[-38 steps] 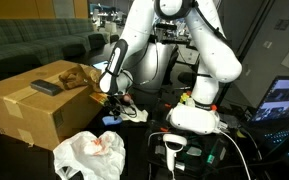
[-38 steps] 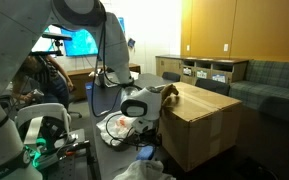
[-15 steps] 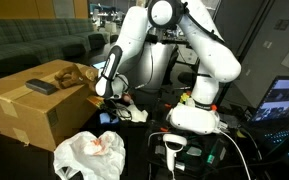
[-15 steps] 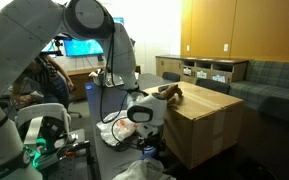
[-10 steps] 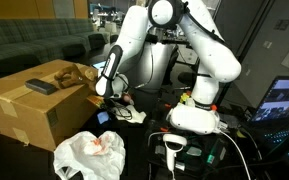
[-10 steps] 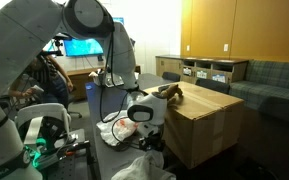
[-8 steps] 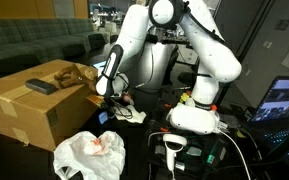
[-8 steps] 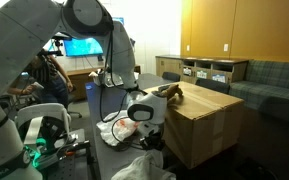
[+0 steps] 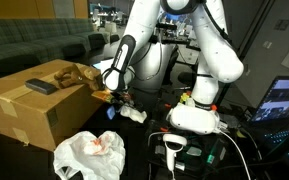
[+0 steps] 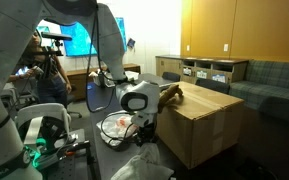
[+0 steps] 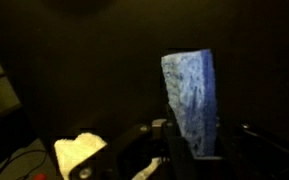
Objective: Put the turnip plushie on the table, then the moose on the box, then the white towel on the table, then the blue sponge on the box, then the duster on the table, lastly, the plastic on the box
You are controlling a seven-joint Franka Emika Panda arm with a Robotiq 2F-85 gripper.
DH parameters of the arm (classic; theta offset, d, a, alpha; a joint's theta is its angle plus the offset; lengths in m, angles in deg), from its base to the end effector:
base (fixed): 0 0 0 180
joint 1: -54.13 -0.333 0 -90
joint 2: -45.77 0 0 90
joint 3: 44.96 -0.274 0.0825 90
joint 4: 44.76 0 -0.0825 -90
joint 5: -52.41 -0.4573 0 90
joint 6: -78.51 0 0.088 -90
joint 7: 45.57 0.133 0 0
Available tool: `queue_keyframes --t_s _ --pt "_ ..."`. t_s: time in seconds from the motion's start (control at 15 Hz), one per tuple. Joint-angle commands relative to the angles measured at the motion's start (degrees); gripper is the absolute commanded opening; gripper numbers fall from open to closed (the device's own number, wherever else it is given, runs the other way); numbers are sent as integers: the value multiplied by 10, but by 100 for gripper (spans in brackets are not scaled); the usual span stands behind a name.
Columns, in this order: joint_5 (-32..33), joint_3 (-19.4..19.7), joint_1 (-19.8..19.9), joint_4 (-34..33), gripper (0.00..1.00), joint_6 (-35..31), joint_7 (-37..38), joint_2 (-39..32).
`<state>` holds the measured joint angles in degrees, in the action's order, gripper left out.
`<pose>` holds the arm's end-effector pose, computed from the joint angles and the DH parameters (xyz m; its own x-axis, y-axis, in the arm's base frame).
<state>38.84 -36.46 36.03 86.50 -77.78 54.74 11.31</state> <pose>0.4805 0.0546 -0.0520 -0.2122 -0.9760 0.0483 -0.9661 0.2169 0.1403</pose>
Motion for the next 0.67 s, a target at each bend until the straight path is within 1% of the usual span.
queue_keyframes --t_s 0.0,0.07,0.2,0.27,0.33,0.4,0.47,0.53,0.6 --pt "82 37 -40 93 4 43 36 124" --pt "112 47 -47 113 4 59 51 155" --pt "176 54 -48 142 4 91 77 217" --pt "204 47 -37 155 4 98 80 248" --pt "234 43 -28 161 4 118 97 277" --pt "257 34 -11 171 4 131 102 309" --pt "265 19 9 175 4 144 98 337" --pt "263 4 32 184 4 140 73 368" --pt "236 -13 54 197 4 120 15 402"
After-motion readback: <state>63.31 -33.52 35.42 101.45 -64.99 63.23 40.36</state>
